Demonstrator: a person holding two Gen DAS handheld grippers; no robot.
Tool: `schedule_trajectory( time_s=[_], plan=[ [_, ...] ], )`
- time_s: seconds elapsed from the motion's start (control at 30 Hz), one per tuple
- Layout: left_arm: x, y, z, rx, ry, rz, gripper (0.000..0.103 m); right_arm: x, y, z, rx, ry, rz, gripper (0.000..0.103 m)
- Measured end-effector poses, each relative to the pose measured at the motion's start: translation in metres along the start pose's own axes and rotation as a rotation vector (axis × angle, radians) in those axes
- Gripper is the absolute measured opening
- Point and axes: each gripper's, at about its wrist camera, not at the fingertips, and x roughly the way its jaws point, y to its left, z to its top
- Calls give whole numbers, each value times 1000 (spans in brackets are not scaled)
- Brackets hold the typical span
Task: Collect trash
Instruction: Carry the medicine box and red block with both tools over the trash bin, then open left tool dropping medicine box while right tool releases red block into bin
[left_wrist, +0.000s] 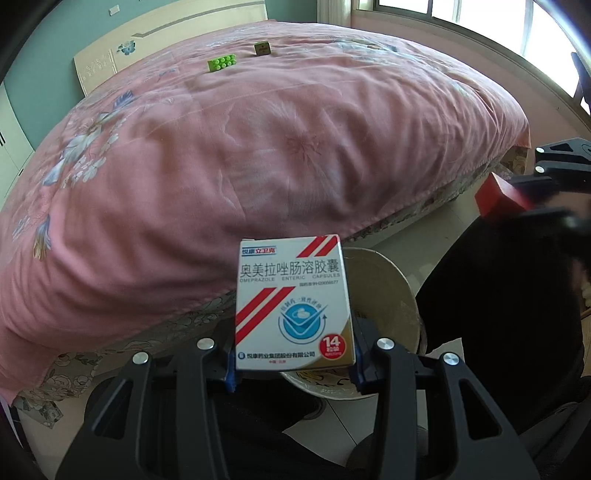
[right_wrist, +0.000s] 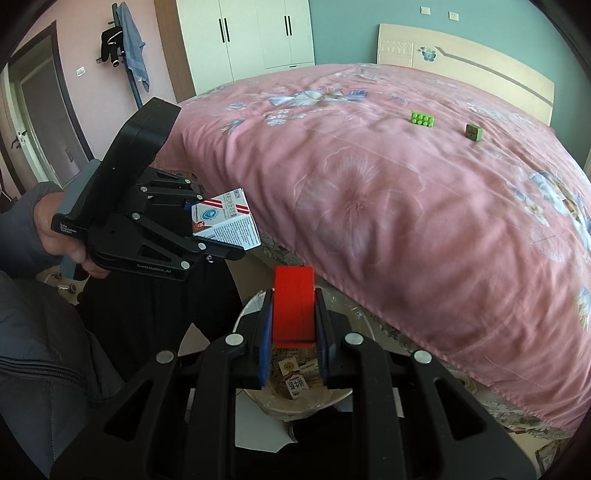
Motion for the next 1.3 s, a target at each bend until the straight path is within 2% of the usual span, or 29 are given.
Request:
schedule_trajectory(
  time_s=[0.23, 0.6, 1.3],
  plan=[
    [25, -13, -21, -3, 69, -40, 46, 24, 7, -14, 0, 56, 29, 21],
    [63, -17, -38, -18, 160, -72, 46, 53, -1, -18, 13, 115, 50, 21],
    [124, -5, -35, -78, 266, -116, 46, 116, -10, -6, 27, 228, 68, 21]
  ],
)
